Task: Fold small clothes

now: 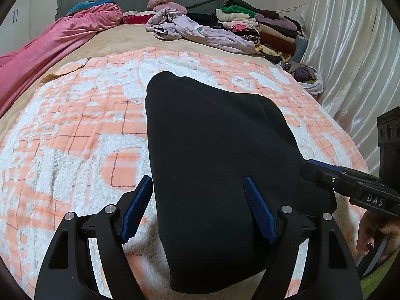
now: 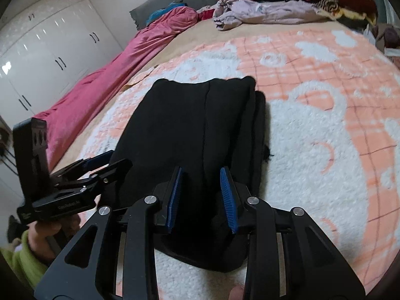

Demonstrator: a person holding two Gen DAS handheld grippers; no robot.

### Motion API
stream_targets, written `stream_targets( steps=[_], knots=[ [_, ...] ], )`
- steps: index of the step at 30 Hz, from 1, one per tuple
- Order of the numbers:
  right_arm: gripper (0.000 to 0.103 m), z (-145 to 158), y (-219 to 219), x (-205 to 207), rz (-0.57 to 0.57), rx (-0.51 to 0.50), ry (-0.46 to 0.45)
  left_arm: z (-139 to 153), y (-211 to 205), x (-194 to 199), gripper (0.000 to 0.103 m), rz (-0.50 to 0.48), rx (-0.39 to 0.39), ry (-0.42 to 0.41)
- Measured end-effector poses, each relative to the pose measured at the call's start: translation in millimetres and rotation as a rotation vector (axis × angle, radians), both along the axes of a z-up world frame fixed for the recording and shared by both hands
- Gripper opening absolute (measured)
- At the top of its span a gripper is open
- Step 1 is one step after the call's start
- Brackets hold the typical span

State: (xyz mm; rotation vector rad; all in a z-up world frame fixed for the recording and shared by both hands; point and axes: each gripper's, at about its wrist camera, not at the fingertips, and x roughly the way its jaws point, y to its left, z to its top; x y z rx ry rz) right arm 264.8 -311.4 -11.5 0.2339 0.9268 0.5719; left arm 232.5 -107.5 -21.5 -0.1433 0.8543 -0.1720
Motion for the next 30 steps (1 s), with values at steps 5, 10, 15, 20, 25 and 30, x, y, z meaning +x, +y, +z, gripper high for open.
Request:
stream_targets(
  steps=[5, 10, 15, 20, 25, 30],
  knots=[
    [0.025, 1.6, 0.6, -2.3, 0.019, 0.044, 0.015, 0.0, 0.2, -1.1, 0.075, -0.002, 0.004, -0.002],
    [0.012, -4.4, 10.6, -3.5, 0.036, -0.043, -0.006, -1.0, 0.2, -1.5, 0.075, -0.001, 0.0, -0.001],
    [0.007, 7.0, 4.4, -14.5, 0.019, -0.064, -0.048, 2.7, -1.7, -5.6, 0.075, -0.018, 0.004, -0.003],
    [0.005, -5.3, 3.2, -13.2, 0.001, -0.149, -0.022, -5.4, -12.5, -8.0, 0.083, -0.061, 0.059, 0.014],
    [0.011, -4.9, -3.6, -10.4, 0.004, -0.089, -0.029, -18.8, -17.5, -6.7, 0.089, -0.066, 0.066, 0.03],
    [0.018, 16.3, -16.9, 0.5, -0.082, -0.006, -0.117, -19.3, -14.6, -8.3, 0.089, -0.062, 0.047, 0.031]
  ],
)
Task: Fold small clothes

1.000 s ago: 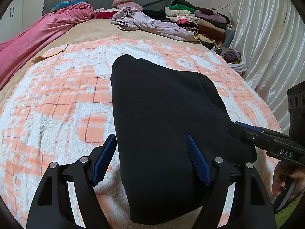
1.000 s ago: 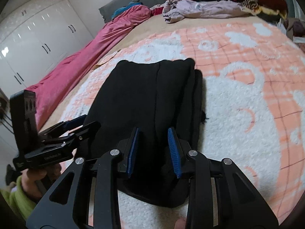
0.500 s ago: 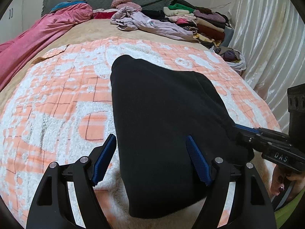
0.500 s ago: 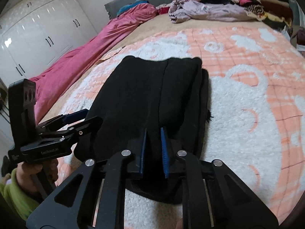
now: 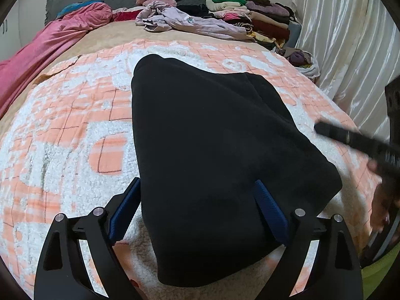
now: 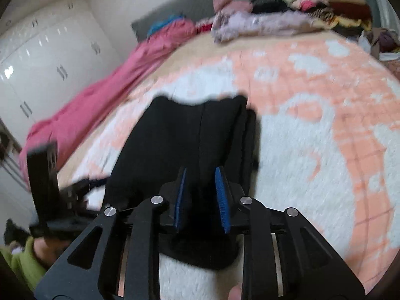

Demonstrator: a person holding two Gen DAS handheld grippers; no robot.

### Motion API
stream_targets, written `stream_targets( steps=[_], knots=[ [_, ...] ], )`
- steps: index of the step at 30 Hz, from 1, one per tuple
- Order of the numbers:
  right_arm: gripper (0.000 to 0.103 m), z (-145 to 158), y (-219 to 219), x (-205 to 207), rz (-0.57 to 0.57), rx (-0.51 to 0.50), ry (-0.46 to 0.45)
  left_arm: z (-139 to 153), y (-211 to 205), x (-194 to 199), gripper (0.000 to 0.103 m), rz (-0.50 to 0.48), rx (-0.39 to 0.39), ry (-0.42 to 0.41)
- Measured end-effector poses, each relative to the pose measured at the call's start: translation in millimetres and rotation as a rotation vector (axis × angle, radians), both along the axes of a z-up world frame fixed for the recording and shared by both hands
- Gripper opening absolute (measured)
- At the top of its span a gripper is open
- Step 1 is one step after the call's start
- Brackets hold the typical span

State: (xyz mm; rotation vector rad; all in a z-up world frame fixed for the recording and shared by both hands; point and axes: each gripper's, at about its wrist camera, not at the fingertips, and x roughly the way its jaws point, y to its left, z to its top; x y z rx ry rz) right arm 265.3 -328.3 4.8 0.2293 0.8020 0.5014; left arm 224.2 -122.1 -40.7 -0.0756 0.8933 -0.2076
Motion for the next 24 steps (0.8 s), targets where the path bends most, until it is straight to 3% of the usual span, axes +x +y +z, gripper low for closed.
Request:
stream_targets(
  steps=[5, 8, 9, 11, 16, 20, 24],
  knots=[
    [0.018, -8.6, 12.9, 38.8, -0.065, -0.019, -0.005, 0.4, -2.9, -1.7, 0.089, 0.001, 0.013, -0.008],
    [0.04, -22.4, 19.8, 47.4, -0.079, -0.051, 0.02, 1.0, -4.1, -1.6, 0.089, -0.002, 0.016, -0.008],
    [0.035, -27.2, 22.5, 49.2, -0.071, -0.057, 0.03, 1.4, -4.3, -2.1, 0.089, -0.002, 0.016, -0.008],
    [0.008, -35.3, 26.7, 50.7, -0.061, -0.091, 0.039, 1.5, -4.2, -2.5, 0.089, 0.0, 0.014, -0.009],
    [0.006, -23.5, 18.5, 44.9, -0.095, -0.085, 0.022, 4.5, -5.7, -3.8, 0.089, -0.002, 0.019, -0.012],
    [0.006, -41.8, 16.0, 51.6, -0.11, -0.112, 0.071, 4.3, -8.0, -3.3, 0.09, -0.013, 0.026, -0.011],
    [0.019, -46.7, 9.3, 53.9, -0.134, -0.096, 0.085, 1.0, -8.7, -2.6, 0.09, -0.014, 0.021, -0.002]
  ],
)
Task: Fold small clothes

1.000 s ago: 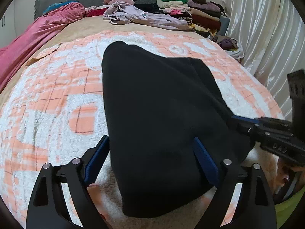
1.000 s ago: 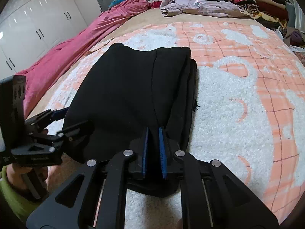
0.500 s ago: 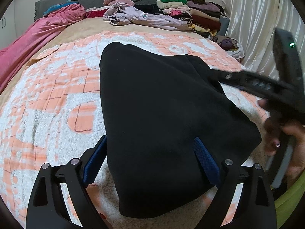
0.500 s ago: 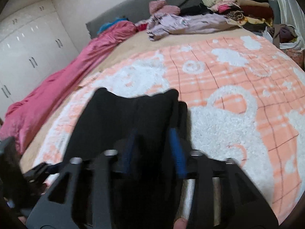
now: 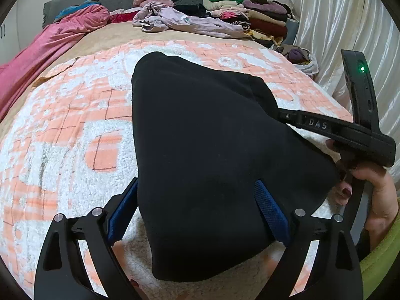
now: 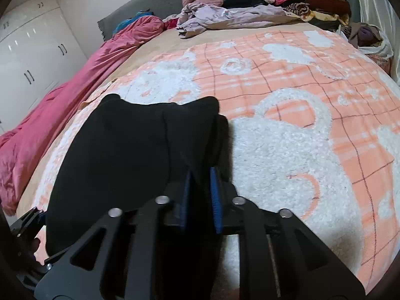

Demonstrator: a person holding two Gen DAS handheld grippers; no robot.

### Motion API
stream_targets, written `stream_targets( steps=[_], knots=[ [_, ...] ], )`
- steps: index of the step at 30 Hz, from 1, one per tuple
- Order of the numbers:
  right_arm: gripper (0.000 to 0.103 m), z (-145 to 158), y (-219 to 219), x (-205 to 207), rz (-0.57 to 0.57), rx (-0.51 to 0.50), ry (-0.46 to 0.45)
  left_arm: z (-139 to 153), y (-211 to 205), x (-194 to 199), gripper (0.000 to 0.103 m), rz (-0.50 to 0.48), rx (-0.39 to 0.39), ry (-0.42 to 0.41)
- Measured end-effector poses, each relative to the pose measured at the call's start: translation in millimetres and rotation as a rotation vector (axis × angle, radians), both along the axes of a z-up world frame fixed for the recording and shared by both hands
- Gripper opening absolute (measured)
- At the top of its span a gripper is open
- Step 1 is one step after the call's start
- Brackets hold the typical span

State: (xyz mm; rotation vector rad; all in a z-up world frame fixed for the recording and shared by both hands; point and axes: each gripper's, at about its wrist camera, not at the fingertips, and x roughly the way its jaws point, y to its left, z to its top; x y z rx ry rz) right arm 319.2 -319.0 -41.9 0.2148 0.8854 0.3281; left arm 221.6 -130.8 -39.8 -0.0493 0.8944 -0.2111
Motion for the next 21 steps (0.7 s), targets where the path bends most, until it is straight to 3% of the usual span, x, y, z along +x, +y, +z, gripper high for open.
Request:
stream_targets(
  steps=[4, 10, 16, 18, 21],
  knots=[
    [0.026, 4.5, -6.0, -3.6, -0.006, 0.038, -0.006, 0.3, 0.3, -0.3, 0.09, 0.005, -0.015, 0.007],
    [0.037, 16.9, -7.3, -12.8, -0.021, -0.002, -0.059, -0.6, 2.0, -4.5, 0.09, 0.012, -0.025, 0.011],
    [0.063, 32.1, -18.0, -26.2, -0.048, -0.001, -0.122, 2.3, 2.7, -9.5, 0.09, 0.019, -0.023, 0.01],
    [0.076, 37.3, -20.4, -31.9, -0.055, -0.002, -0.144, 3.3, 3.9, -9.1, 0.091, 0.02, -0.021, 0.008],
    [0.086, 47.2, -20.8, -44.4, -0.053, -0.018, -0.185, 9.1, 4.3, -12.7, 0.096, 0.019, -0.023, -0.006]
  ],
)
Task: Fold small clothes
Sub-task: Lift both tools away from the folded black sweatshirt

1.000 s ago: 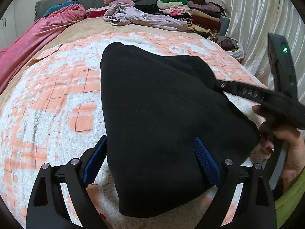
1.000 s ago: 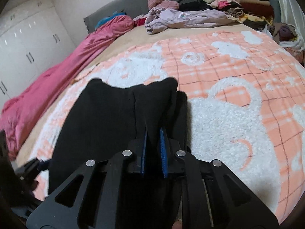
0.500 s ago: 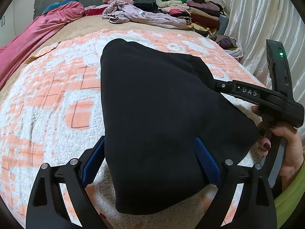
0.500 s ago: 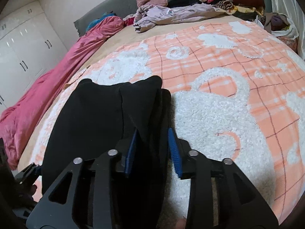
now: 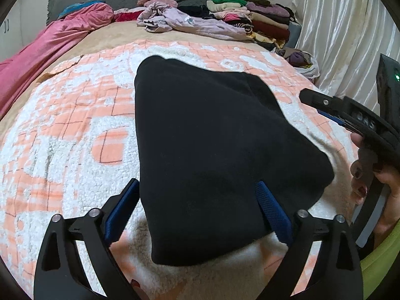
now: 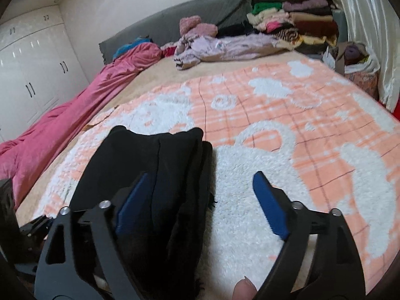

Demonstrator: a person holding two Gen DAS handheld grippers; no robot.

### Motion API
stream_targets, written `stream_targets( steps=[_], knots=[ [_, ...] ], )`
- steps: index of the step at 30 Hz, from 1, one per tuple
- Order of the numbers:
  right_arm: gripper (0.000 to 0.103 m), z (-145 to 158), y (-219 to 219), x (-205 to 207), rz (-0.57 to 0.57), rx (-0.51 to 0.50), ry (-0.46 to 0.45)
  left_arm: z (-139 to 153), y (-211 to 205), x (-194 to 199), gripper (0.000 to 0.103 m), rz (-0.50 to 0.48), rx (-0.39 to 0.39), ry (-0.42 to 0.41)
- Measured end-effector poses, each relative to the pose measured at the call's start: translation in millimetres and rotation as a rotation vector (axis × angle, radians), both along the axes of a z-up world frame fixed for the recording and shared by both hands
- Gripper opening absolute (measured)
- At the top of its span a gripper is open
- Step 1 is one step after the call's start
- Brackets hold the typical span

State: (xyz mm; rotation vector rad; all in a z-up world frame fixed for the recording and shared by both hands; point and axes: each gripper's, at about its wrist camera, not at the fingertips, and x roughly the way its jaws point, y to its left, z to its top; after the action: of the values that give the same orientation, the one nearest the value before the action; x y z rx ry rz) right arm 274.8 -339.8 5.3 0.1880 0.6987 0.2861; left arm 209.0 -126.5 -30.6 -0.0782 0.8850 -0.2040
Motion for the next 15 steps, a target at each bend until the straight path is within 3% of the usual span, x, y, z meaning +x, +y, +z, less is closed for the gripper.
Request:
stream_targets(
  steps=[3, 15],
  knots=[
    [0.093, 14.4, 1.2, -17.6, -0.007, -0.022, -0.071, 10.3, -0.9, -7.7, 0.098, -0.001, 0.017, -0.028],
    [0.094, 56.7, 13.4, -76.4, 0.003, -0.031, -0.29, 52.7, 14.0, -46.2, 0.099, 0.041, 0.051, -0.142]
  ],
)
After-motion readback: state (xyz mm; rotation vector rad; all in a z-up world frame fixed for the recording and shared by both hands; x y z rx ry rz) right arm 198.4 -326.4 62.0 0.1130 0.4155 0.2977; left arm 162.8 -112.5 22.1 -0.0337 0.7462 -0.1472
